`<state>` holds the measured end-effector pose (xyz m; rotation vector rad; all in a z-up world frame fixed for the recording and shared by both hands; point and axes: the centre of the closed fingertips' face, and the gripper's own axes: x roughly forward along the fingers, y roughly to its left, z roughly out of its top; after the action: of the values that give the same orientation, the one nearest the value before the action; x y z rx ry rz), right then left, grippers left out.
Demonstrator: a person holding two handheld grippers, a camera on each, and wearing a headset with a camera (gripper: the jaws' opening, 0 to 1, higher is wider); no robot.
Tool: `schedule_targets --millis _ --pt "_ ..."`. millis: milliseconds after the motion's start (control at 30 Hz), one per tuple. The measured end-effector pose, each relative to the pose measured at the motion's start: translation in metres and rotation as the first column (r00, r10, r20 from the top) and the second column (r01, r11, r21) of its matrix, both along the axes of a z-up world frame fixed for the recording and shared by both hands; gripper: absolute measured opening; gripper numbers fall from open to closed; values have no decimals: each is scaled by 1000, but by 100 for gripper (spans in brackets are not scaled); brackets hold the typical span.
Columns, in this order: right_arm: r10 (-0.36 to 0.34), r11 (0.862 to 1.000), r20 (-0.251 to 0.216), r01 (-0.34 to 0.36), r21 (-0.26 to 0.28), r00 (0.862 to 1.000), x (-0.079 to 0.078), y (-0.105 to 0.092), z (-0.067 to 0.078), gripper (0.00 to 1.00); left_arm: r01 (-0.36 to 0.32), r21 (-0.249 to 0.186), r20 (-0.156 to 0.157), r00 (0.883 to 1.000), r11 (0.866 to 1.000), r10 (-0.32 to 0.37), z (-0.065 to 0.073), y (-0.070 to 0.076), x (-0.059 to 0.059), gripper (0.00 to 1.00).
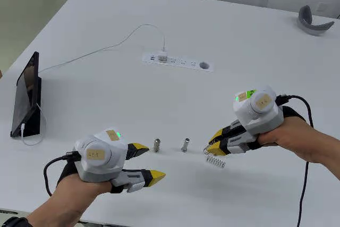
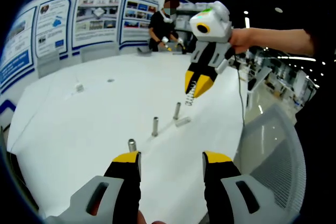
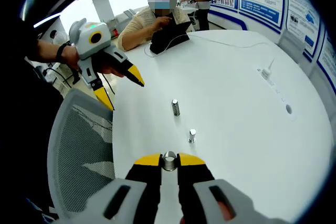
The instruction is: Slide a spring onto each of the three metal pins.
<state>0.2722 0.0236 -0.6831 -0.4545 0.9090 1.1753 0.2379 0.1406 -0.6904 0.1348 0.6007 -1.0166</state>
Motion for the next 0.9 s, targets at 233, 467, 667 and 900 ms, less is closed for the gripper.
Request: schedule_targets --millis 233,467,667,900 --pt "-3 1000 10 3 -20 1000 15 0 -7 12 -45 6 -16 999 999 45 -4 10 8 54" --pt "3 1000 16 -3 -30 1000 26 4 -13 13 -78 15 -35 996 997 78 -11 16 10 61" --pt "24 999 10 -24 -45 1000 32 9 -19 13 -97 21 -48 994 995 98 -16 21 9 64" --pt "40 998 11 -39 -50 999 41 16 -24 13 -122 20 -63 990 992 123 -19 28 9 66"
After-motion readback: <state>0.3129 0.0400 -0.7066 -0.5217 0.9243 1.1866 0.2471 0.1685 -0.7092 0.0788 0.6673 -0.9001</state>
